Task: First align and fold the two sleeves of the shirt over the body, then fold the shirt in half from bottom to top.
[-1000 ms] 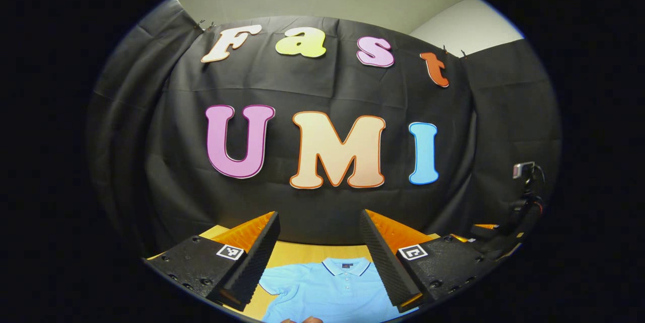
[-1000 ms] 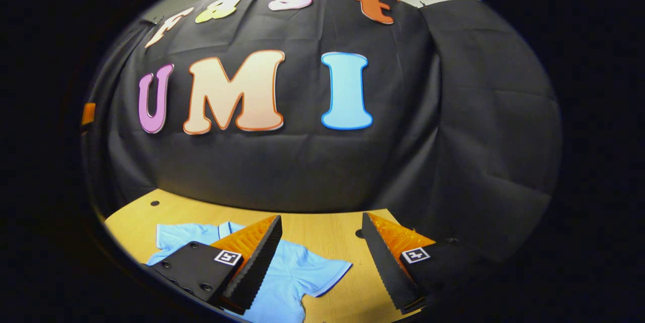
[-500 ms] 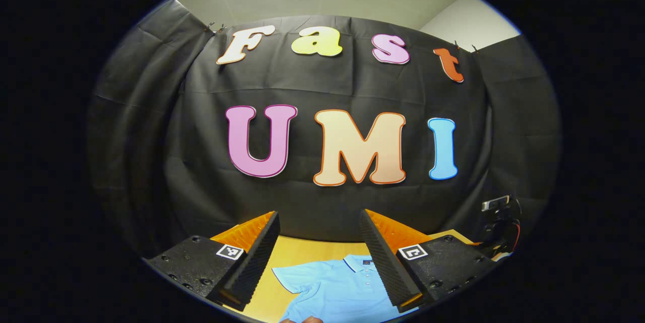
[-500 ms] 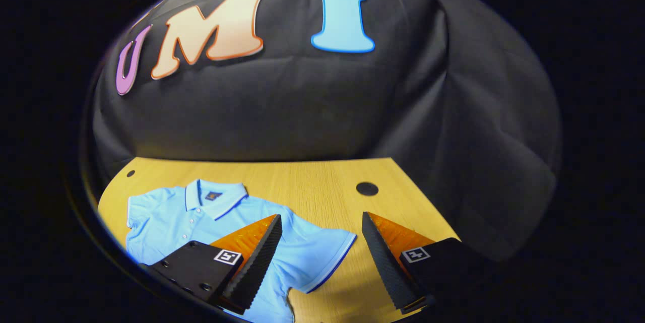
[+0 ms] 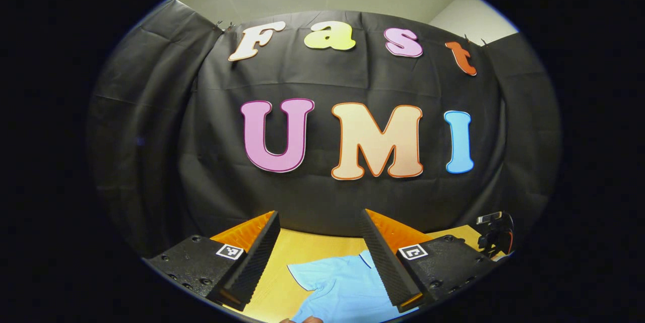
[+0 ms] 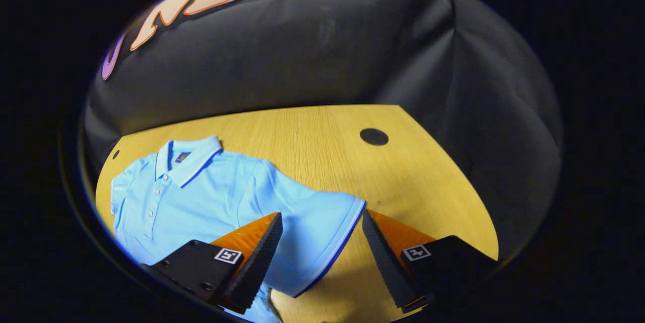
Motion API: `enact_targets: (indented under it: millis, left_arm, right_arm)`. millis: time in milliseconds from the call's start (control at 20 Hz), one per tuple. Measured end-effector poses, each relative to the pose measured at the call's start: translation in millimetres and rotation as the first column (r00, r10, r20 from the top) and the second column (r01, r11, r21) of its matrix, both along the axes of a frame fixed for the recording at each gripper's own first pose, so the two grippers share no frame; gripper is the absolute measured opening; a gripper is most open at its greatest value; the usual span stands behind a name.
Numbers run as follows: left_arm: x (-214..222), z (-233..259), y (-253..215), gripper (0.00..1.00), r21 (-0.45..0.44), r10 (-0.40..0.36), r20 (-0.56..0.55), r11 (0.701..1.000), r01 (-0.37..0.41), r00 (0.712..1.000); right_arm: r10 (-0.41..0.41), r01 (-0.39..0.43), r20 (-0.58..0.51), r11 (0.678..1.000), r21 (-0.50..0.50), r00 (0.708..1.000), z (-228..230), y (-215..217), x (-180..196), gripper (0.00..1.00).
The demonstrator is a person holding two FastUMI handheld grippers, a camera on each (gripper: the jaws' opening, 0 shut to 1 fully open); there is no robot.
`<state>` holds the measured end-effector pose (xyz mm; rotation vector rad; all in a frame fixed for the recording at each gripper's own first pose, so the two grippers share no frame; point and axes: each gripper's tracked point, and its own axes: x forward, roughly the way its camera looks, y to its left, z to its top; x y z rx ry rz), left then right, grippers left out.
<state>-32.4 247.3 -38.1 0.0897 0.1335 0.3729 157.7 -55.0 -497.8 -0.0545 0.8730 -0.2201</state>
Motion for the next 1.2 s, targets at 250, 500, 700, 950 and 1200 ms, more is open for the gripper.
enact_targets:
  millis: [250,500,700,950,1200]
  left_arm:
    - [4.7,-5.2,2.3,0.95,0.0,-0.003,-0.017,1.0,0.003,1.0]
    - [11.1,-7.8,3.4,0.95,0.008,-0.015,-0.024,1.0,0.015,1.0]
    - [15.0,-15.4,4.0,0.95,-0.009,-0.024,-0.039,1.0,0.024,0.999]
    - [18.3,-27.8,14.2,0.95,-0.052,-0.015,-0.048,0.999,0.013,0.999]
    - [17.8,-44.4,26.9,0.95,-0.092,-0.007,-0.076,0.996,0.0,0.997]
  right_arm:
    - [-0.009,0.009,-0.03,1.0,0.023,1.0,-9.7,2.1,-2.9,0.97]
    - [0.0,0.003,-0.033,0.997,0.082,0.999,-9.5,9.0,-2.3,0.79]
    - [0.002,0.001,-0.027,0.994,0.108,1.0,-7.4,21.6,-0.1,0.2]
    - [-0.016,0.021,-0.026,0.979,0.202,1.0,4.6,44.7,4.4,0.05]
    - [-0.004,-0.005,0.031,0.959,0.284,0.999,36.1,86.0,18.0,0.04]
